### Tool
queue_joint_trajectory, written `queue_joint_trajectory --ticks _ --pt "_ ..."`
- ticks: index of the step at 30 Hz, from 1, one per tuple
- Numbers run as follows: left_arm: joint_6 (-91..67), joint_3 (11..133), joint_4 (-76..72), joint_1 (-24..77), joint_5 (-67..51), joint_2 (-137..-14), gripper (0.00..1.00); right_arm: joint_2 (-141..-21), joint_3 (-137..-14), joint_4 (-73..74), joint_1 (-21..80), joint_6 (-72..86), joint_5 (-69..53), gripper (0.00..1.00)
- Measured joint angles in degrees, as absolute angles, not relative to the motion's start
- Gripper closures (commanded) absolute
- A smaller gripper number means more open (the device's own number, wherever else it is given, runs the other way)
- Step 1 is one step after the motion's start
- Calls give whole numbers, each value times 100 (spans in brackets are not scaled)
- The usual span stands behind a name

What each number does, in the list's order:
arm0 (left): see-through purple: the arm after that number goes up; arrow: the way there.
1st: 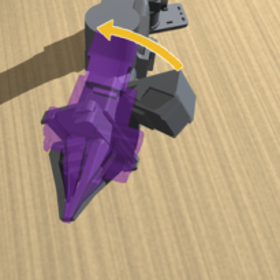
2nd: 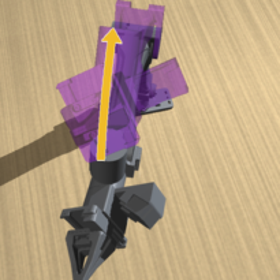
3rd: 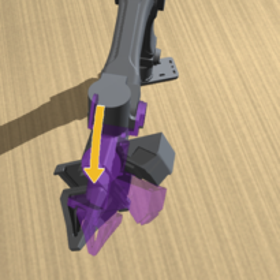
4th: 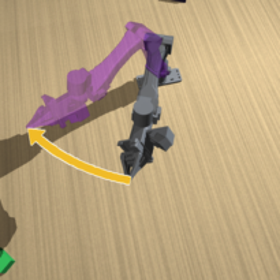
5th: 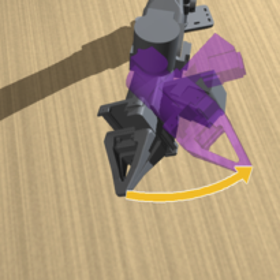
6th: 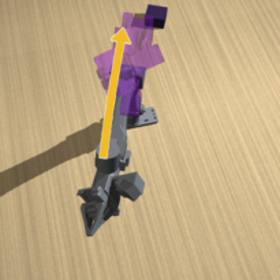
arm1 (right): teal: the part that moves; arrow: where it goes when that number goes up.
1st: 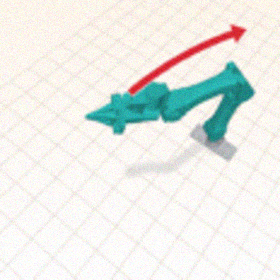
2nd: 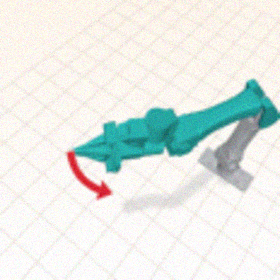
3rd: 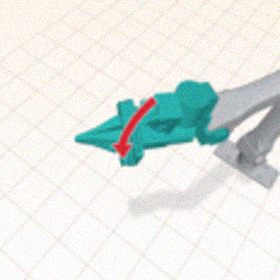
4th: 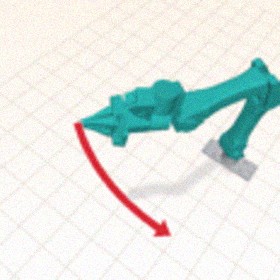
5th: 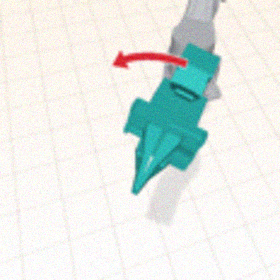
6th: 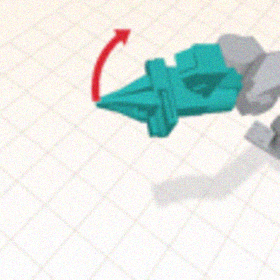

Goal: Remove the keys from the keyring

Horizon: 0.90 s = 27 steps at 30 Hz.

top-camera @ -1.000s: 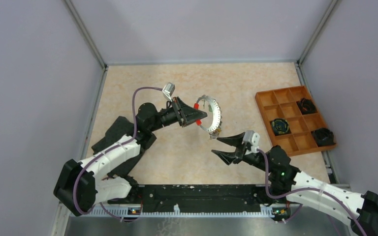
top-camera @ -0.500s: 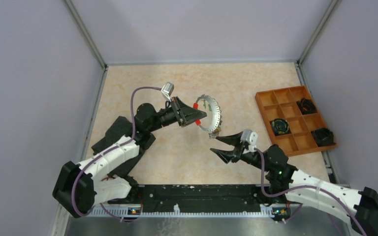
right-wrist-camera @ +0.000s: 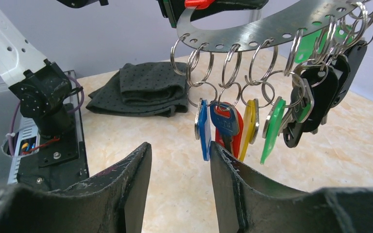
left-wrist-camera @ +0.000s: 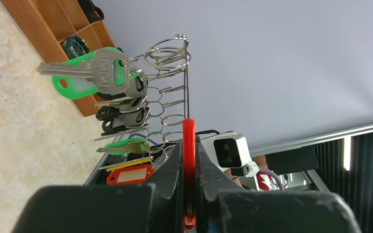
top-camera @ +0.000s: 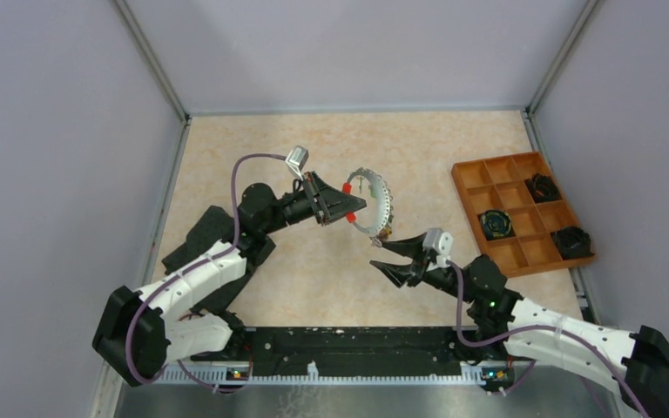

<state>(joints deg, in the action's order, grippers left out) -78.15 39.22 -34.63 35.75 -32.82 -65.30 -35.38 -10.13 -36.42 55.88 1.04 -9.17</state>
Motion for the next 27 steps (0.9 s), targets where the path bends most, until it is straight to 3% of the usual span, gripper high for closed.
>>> queue_joint_trajectory --ticks 27 --pt "-7846 3922 -3470 3750 -3277 -6591 100 -3896 -1017 -4226 5588 102 -714 69"
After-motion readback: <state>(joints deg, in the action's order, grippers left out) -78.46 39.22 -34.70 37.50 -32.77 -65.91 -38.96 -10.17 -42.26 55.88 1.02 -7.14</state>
